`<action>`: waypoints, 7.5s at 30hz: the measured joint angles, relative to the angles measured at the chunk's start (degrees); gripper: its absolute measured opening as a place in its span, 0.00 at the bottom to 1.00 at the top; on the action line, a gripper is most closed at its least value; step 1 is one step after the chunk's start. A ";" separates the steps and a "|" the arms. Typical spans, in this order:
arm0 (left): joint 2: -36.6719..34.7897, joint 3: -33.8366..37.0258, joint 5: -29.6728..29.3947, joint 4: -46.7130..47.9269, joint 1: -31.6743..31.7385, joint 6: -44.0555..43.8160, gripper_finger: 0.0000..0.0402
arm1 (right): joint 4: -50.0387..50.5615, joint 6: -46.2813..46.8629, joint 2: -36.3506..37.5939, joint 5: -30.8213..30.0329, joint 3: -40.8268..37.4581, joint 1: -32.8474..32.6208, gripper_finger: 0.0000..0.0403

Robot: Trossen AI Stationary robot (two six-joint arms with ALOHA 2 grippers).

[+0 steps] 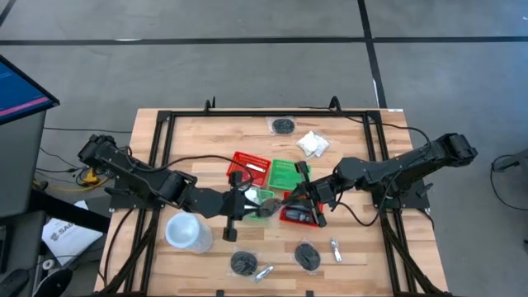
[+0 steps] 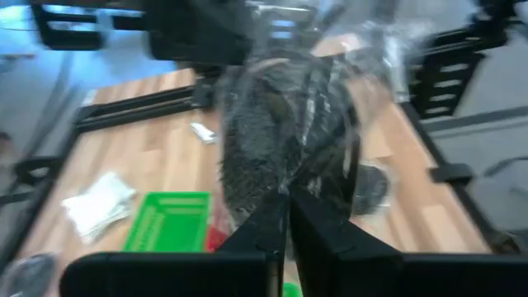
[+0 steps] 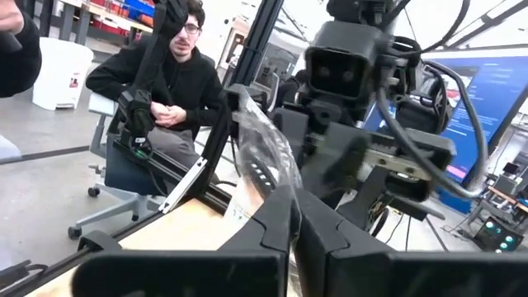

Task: Pick & Place Travel size toiletries
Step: Put the black hairbrush into the top right green bin

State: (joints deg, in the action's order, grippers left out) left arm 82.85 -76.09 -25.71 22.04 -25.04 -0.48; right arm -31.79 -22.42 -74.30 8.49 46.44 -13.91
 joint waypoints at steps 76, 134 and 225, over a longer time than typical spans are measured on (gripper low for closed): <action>-5.62 0.00 -10.80 0.66 0.04 0.23 0.23 | 22.39 30.95 5.64 -29.55 -16.06 12.19 0.00; -5.49 3.28 -2.26 0.24 0.04 -0.92 0.23 | 8.97 23.89 -0.61 -27.89 -14.45 5.65 0.50; 32.48 -4.83 26.16 8.68 -3.14 -16.96 0.44 | 10.25 23.96 -0.66 -27.89 -14.43 5.66 0.43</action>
State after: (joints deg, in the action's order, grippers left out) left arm 115.33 -80.93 0.45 30.73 -28.18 -17.43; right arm -21.54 1.54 -74.96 -19.40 32.01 -8.25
